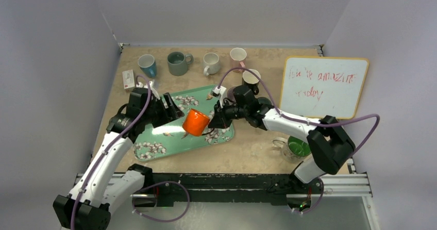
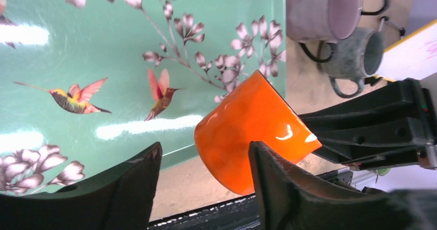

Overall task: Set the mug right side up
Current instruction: Turn over the cup on the tray, then place the cup at the center of the board.

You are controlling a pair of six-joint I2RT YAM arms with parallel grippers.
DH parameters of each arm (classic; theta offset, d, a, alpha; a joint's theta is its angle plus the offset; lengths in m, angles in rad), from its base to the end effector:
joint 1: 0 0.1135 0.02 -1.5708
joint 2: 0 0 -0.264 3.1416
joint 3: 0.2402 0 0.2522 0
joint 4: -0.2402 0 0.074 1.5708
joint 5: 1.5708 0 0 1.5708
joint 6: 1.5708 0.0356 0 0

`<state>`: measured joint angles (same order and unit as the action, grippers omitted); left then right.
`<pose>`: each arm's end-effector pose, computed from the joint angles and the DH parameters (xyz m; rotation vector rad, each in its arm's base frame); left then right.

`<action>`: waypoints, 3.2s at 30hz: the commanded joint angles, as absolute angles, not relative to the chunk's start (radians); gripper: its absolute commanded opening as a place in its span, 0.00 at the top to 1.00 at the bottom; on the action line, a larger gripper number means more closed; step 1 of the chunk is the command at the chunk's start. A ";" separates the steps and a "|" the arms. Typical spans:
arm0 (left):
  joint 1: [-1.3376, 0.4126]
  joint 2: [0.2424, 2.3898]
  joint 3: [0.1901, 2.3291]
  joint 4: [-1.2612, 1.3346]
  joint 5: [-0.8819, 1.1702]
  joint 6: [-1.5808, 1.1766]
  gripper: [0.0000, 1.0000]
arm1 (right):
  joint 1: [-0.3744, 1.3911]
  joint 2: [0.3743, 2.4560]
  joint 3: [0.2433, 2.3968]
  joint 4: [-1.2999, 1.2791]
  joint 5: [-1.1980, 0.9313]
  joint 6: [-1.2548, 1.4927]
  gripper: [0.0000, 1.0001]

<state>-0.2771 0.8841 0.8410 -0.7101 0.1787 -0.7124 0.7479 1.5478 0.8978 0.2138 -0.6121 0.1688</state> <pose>0.1709 -0.0552 0.2925 -0.4299 2.3778 -0.6870 0.2344 0.2454 0.2334 -0.9981 1.8792 1.1792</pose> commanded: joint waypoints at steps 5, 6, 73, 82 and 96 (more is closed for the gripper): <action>-0.281 0.844 0.984 -0.836 0.130 -0.508 0.11 | 0.752 1.300 0.925 0.011 -0.409 0.177 1.00; -0.281 0.842 0.991 -0.842 0.125 -0.484 0.10 | 0.753 1.268 0.919 -0.028 -0.369 0.182 1.00; -0.282 0.770 0.892 -0.813 0.002 -0.374 0.06 | 1.129 1.203 0.936 -0.880 0.726 0.933 0.54; -0.282 0.795 0.892 -0.819 -0.041 -0.384 0.06 | 1.129 1.047 0.941 -0.738 0.697 0.797 0.20; -0.267 1.001 0.985 -0.908 -0.391 -0.582 0.01 | 1.129 1.002 0.879 -0.420 0.546 0.613 0.01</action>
